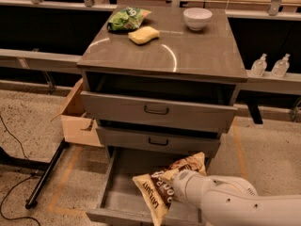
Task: Pick brown chip bag from bottom drawer and place on counter
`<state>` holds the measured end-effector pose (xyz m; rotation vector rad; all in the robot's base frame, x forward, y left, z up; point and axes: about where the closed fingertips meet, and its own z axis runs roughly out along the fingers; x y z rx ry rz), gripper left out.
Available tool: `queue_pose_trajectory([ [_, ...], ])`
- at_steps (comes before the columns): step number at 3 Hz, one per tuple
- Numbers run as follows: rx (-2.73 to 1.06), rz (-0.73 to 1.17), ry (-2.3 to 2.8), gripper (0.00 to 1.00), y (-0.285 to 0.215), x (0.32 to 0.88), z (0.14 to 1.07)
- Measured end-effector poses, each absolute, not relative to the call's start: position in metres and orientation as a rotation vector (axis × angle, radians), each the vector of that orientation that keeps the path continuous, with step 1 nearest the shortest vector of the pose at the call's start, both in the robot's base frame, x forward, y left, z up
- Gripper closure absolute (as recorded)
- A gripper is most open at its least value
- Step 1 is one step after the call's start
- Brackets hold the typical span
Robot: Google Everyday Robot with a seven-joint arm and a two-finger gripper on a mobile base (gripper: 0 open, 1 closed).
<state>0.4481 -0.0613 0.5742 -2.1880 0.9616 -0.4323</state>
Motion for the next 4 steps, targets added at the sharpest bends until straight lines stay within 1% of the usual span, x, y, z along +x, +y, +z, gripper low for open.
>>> queue_pose_trajectory([
  [2,-2.212,-0.56,0.889,1.0,-0.036,0.454,0.683],
  [4,-2.159,-0.789,0.831,1.0,-0.039,0.47,0.798],
])
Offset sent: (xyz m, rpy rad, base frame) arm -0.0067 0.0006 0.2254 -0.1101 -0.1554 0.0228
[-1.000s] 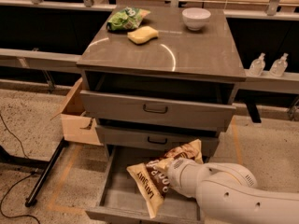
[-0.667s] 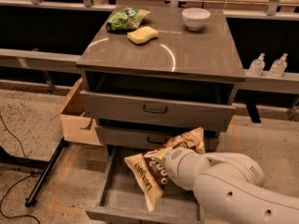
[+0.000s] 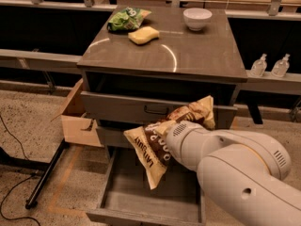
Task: Pick brown chip bag from bottom drawer and place on counter
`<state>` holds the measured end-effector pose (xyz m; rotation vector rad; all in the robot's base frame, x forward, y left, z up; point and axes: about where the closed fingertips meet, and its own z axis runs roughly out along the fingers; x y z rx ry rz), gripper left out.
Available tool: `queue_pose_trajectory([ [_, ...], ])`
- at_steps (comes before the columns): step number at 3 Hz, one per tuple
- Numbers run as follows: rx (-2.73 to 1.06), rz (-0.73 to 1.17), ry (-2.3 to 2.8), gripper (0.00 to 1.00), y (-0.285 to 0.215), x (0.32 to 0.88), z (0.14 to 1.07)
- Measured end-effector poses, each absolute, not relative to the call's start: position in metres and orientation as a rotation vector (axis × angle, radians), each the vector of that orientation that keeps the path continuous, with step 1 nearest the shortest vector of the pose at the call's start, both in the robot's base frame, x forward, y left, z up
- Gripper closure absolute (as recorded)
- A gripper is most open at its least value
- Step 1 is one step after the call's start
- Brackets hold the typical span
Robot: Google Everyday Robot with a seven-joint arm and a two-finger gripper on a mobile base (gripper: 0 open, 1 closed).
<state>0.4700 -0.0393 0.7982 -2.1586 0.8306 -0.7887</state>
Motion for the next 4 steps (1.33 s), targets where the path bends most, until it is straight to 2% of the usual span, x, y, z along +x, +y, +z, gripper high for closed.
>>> queue_pose_trajectory([
  [2,-2.001,-1.056,0.663,1.0,-0.037,0.522,0.934],
  [4,-1.93,-1.18,0.556,1.0,-0.034,0.552,0.999],
])
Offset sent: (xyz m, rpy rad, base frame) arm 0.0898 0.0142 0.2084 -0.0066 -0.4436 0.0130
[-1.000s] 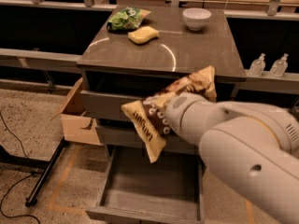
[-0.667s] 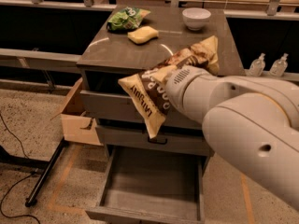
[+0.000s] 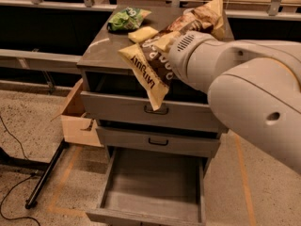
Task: Pick brown chip bag from bottom drawer and place on counter
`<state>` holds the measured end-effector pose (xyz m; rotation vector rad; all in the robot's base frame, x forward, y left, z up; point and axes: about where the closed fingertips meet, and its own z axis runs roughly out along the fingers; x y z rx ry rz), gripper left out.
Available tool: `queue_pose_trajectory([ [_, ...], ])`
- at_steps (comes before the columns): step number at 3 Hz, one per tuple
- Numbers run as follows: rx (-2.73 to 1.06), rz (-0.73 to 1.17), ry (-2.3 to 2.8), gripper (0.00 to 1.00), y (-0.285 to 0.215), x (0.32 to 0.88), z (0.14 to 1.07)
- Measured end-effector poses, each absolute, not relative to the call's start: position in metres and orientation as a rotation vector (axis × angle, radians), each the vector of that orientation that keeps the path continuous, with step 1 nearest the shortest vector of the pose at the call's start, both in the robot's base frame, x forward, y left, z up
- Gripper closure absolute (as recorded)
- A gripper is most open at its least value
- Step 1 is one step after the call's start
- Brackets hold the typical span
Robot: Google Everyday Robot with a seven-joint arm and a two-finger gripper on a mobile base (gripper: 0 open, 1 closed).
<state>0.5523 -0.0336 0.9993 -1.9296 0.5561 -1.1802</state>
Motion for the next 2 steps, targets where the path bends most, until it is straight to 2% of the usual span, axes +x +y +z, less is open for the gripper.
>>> queue_pose_trajectory([
  [1,-1.909,-1.188,0.611,1.0,-0.051,0.554,1.002],
  [2,-1.849,-1.233,0.652,1.0,-0.086,0.581,1.017],
])
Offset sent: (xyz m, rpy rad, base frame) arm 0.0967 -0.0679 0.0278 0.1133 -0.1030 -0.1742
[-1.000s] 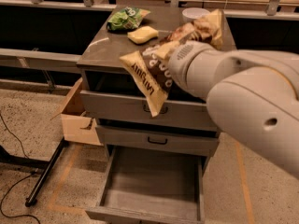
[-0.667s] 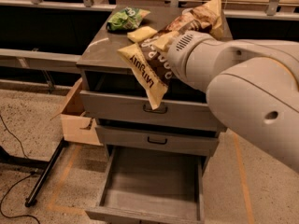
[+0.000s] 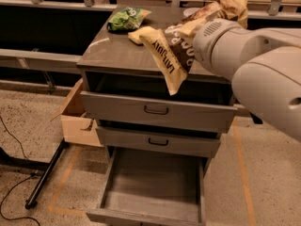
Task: Pick brown chip bag from bottom drawer and place on counter
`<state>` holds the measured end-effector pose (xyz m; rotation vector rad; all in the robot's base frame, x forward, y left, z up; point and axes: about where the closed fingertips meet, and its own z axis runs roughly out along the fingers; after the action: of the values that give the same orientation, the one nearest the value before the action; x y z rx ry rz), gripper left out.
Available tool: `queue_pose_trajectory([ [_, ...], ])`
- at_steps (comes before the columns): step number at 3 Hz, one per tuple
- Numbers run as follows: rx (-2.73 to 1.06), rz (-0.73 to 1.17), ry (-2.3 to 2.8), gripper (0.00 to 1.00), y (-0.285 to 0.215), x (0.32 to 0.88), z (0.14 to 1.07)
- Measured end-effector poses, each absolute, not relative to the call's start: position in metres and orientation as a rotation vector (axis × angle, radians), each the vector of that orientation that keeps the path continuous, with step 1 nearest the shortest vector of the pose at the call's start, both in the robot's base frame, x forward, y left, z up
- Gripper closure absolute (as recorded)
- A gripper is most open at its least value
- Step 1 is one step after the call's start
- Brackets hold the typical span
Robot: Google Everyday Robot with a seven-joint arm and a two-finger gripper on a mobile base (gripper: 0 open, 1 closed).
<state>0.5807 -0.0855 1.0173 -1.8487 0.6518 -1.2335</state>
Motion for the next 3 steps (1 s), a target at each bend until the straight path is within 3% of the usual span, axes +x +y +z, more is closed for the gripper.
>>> queue_pose_trajectory([
  [1,-1.807,-1.257,0.682,1.0,-0.111,0.619,1.03],
  [3,-1.792,-1.201,0.691,1.0,-0.099,0.697,1.012],
])
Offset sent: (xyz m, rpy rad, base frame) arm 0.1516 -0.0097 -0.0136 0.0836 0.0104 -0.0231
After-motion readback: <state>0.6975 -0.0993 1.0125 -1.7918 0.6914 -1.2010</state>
